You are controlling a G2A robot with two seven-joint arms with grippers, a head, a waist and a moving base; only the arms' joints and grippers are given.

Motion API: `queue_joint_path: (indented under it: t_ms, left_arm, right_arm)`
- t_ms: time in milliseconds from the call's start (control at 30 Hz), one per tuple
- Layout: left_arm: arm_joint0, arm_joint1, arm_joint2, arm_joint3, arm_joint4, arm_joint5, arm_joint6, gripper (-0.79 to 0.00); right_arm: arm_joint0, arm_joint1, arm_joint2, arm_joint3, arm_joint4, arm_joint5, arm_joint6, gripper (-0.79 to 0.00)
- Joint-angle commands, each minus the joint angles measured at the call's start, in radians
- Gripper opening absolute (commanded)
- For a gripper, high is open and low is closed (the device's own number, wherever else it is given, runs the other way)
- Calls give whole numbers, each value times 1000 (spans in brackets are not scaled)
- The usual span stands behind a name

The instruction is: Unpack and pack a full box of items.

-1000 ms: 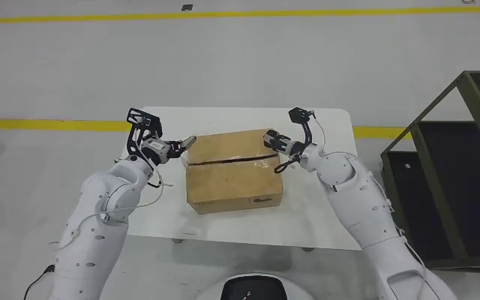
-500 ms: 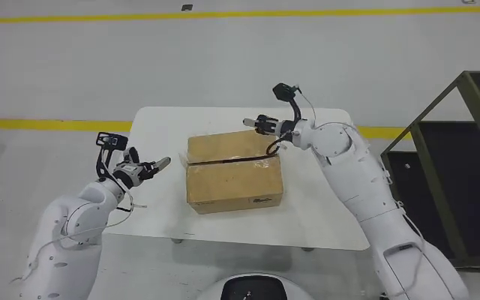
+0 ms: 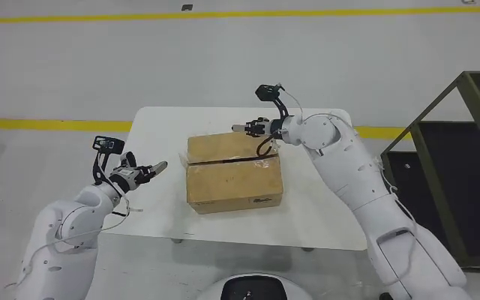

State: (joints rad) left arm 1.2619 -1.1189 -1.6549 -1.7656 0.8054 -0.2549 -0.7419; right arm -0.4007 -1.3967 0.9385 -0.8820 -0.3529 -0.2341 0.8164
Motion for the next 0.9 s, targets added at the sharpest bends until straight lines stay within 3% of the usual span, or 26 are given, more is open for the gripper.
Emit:
queue_joint_path:
  t_ms: [0,200,433,633,767,833,867]
  left_arm:
    - [0,0,0,0,0,0,0,0]
    - [0,0,0,0,0,0,0,0]
    - [0,0,0,0,0,0,0,0]
    - [0,0,0,0,0,0,0,0]
    - [0,0,0,0,0,0,0,0]
    - [0,0,0,0,0,0,0,0]
    - [0,0,0,0,0,0,0,0]
  right_arm:
    - [14,1,-7,-16,-41,24,-2,0]
    - [122,-47,-107,34,-75,43,30,0]
    - [263,-165,-282,254,-52,-67,69,0]
    - [321,-261,-362,413,-45,-91,39,0]
    - [340,-313,-398,484,-59,-75,19,-31]
    - [344,-337,-411,512,-64,-66,9,-126]
    - [344,-348,-418,525,-70,-63,9,-132]
